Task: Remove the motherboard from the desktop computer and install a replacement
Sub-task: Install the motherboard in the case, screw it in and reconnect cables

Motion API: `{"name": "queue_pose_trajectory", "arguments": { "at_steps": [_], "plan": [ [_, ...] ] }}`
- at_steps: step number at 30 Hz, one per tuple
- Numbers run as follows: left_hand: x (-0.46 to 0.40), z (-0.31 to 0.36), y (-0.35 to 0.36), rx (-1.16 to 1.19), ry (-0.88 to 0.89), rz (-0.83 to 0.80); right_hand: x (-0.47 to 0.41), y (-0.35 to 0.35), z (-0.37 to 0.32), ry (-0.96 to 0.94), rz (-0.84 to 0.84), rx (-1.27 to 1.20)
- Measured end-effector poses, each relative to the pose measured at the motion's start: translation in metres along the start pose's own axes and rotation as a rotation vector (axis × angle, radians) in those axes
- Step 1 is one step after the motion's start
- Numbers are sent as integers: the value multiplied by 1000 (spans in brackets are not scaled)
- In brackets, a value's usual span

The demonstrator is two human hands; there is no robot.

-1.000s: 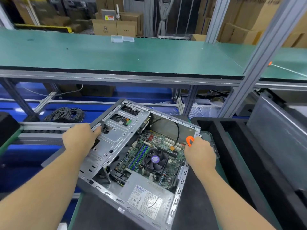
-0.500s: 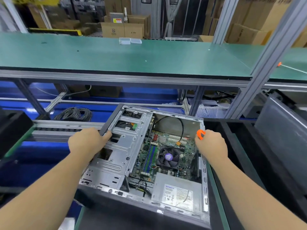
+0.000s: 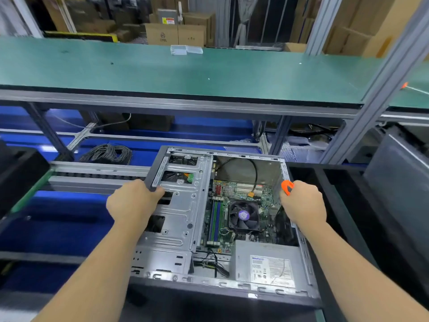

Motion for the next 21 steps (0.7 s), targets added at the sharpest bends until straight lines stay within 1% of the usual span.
{"name": "queue_pose_trajectory", "arguments": {
  "at_steps": [2, 5, 10, 12, 14, 19, 21],
  "plan": [
    [1, -2, 0, -17, 26, -31, -6, -2, -2, -25, -11, 15],
    [-3, -2, -3, 38, 57, -35, 0, -5, -2, -38, -3, 45],
    [-21, 11, -4, 75, 59, -32, 42, -7, 10, -127, 162, 273],
    [-23, 12, -6, 72, 40, -19, 48, -3, 13, -133, 142, 307],
    [-22, 13, -6, 62, 38, -5, 44, -1, 13, -128, 104, 284],
    [-8, 6, -4, 68, 37, -1, 24, 1, 3, -184, 68, 250],
    [-1, 5, -8, 33, 50, -6, 16, 0, 0, -196, 56, 220]
  ]
}}
Point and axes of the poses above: each hand's wrist, its own x-axis away from the middle knuckle, its own y-axis out of the palm, z = x × y, the point moved 5 cm from there along -x, towards the middle knuckle, and after that the axes turned 15 degrees about y, right-handed, at the moved point
